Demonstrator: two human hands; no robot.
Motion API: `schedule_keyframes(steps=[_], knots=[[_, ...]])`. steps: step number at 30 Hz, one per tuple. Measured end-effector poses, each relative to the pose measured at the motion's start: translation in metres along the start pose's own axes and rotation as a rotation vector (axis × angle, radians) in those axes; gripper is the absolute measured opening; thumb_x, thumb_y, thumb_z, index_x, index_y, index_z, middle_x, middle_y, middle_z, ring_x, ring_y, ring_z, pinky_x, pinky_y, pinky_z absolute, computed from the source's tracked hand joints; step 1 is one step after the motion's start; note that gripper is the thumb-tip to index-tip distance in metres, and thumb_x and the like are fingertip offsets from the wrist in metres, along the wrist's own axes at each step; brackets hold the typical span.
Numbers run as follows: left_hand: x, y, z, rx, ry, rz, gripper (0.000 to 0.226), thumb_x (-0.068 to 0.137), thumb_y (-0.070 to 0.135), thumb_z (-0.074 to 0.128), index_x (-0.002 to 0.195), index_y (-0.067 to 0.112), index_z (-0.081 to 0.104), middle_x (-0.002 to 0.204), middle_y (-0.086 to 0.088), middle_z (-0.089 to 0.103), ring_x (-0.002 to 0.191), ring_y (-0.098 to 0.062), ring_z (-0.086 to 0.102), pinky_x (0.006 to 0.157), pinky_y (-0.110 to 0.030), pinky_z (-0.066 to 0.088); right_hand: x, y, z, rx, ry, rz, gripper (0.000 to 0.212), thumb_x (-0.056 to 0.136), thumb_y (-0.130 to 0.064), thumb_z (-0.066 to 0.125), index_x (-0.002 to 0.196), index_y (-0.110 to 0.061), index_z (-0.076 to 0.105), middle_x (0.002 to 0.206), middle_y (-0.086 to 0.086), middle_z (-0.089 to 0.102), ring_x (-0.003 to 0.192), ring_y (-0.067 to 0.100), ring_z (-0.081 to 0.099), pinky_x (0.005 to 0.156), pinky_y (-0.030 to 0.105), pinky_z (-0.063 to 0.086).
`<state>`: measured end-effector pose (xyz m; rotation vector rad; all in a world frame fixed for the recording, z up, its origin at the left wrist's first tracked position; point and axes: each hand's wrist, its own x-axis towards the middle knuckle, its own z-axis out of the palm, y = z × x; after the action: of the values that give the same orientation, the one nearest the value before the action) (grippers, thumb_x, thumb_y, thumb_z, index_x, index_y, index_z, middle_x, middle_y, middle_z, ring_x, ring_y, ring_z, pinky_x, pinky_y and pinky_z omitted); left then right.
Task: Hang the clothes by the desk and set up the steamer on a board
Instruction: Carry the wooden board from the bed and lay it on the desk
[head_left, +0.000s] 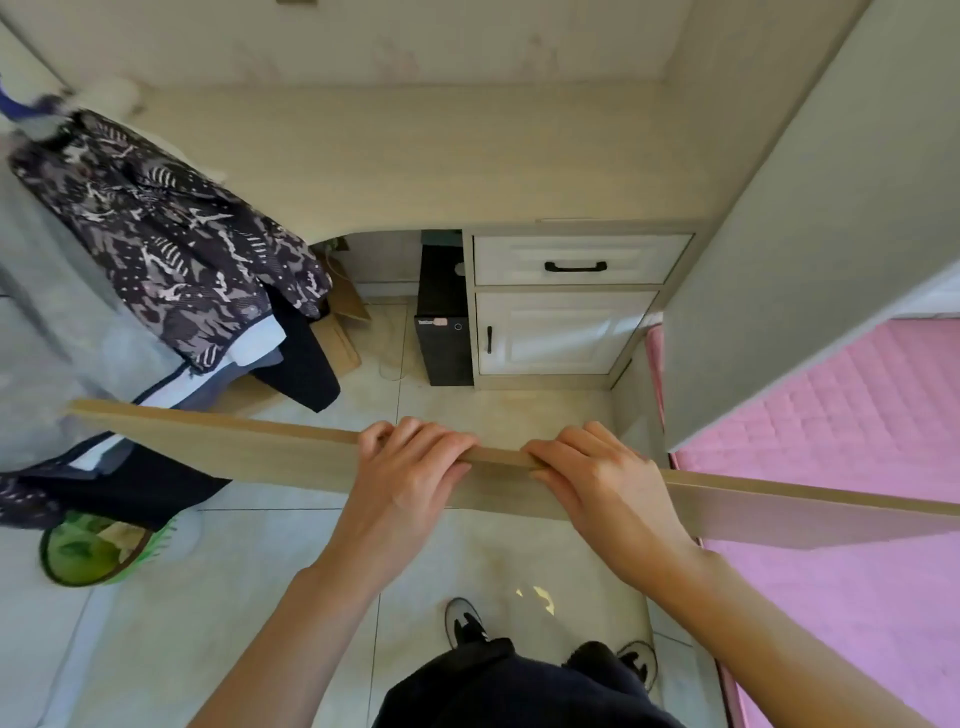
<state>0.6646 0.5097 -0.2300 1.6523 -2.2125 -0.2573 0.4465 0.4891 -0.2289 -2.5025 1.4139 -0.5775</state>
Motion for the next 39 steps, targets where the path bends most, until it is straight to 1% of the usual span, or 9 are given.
schedule_keyframes(steps=[4,7,10,15,20,25,29,33,39], knots=[[0.009,-0.031,-0.020,0.009,0.019,-0.013,0.027,0.095,0.035,0.038,0.105,0.028,0.062,0.097,0.019,0.060,0.096,-0.009,0.053,0.090,-0.028,0.023,0.035,-0.019,0.008,-0.004,0.007,-0.015,0.022,0.092,-0.030,0.050,0.104,-0.024,0.068,0.084,-0.009,0.062,0.074,0.015,0.056,0.049,0.025,0.044],[0.021,-0.053,-0.034,0.016,0.043,-0.030,0.028,0.095,0.035,0.037,0.105,0.028,0.063,0.097,0.019,0.061,0.096,-0.009,0.053,0.091,-0.027,0.021,0.065,-0.028,0.012,0.017,0.009,-0.027,0.017,0.090,-0.026,0.058,0.104,-0.023,0.068,0.085,-0.007,0.063,0.075,0.016,0.056,0.048,0.031,0.048],[0.039,-0.074,-0.045,0.036,0.067,-0.040,0.029,0.095,0.036,0.038,0.106,0.027,0.063,0.098,0.018,0.061,0.097,-0.009,0.052,0.091,-0.026,0.021,0.098,-0.033,0.011,0.017,0.013,-0.042,0.017,0.090,-0.026,0.056,0.102,-0.023,0.068,0.083,-0.006,0.063,0.075,0.015,0.056,0.047,0.027,0.045],[0.078,-0.108,-0.057,0.046,0.105,-0.058,0.027,0.095,0.035,0.040,0.107,0.027,0.062,0.098,0.019,0.061,0.096,-0.009,0.054,0.090,-0.032,0.027,0.161,-0.027,0.017,0.023,-0.008,-0.064,0.014,0.088,-0.025,0.063,0.100,-0.026,0.069,0.080,-0.008,0.061,0.075,0.015,0.055,0.047,0.024,0.038],[0.132,-0.137,-0.065,0.068,0.171,-0.074,0.027,0.095,0.035,0.040,0.107,0.026,0.063,0.099,0.018,0.061,0.095,-0.009,0.053,0.090,-0.030,0.026,0.230,-0.008,0.019,0.036,-0.024,-0.099,0.014,0.089,-0.026,0.063,0.102,-0.027,0.068,0.083,-0.009,0.062,0.077,0.016,0.054,0.050,0.025,0.039],[0.199,-0.155,-0.070,0.084,0.221,-0.074,0.025,0.095,0.034,0.041,0.106,0.026,0.062,0.097,0.016,0.062,0.093,-0.010,0.051,0.088,-0.029,0.024,0.296,0.024,0.009,0.056,-0.032,-0.125,0.016,0.092,-0.027,0.059,0.106,-0.027,0.066,0.086,-0.008,0.062,0.083,0.017,0.054,0.054,0.032,0.045],[0.252,-0.167,-0.070,0.065,0.263,-0.086,0.025,0.094,0.035,0.043,0.106,0.026,0.063,0.095,0.015,0.062,0.089,-0.013,0.051,0.089,-0.031,0.027,0.344,0.052,0.002,0.034,0.004,-0.143,0.017,0.087,-0.026,0.063,0.104,-0.025,0.068,0.082,-0.007,0.063,0.080,0.020,0.057,0.051,0.034,0.046],[0.296,-0.178,-0.067,0.056,0.271,-0.085,0.024,0.095,0.035,0.043,0.106,0.028,0.063,0.094,0.017,0.060,0.086,-0.011,0.048,0.088,-0.033,0.028,0.384,0.074,-0.006,0.010,-0.026,-0.152,0.016,0.091,-0.029,0.059,0.106,-0.028,0.066,0.084,-0.009,0.062,0.081,0.017,0.054,0.052,0.032,0.042],[0.358,-0.197,-0.067,0.044,0.276,-0.073,0.022,0.094,0.034,0.045,0.107,0.029,0.062,0.093,0.018,0.060,0.085,-0.011,0.048,0.088,-0.035,0.030,0.436,0.103,-0.014,-0.002,-0.039,-0.134,0.019,0.094,-0.035,0.055,0.110,-0.032,0.065,0.084,-0.011,0.062,0.081,0.015,0.052,0.055,0.032,0.044]])
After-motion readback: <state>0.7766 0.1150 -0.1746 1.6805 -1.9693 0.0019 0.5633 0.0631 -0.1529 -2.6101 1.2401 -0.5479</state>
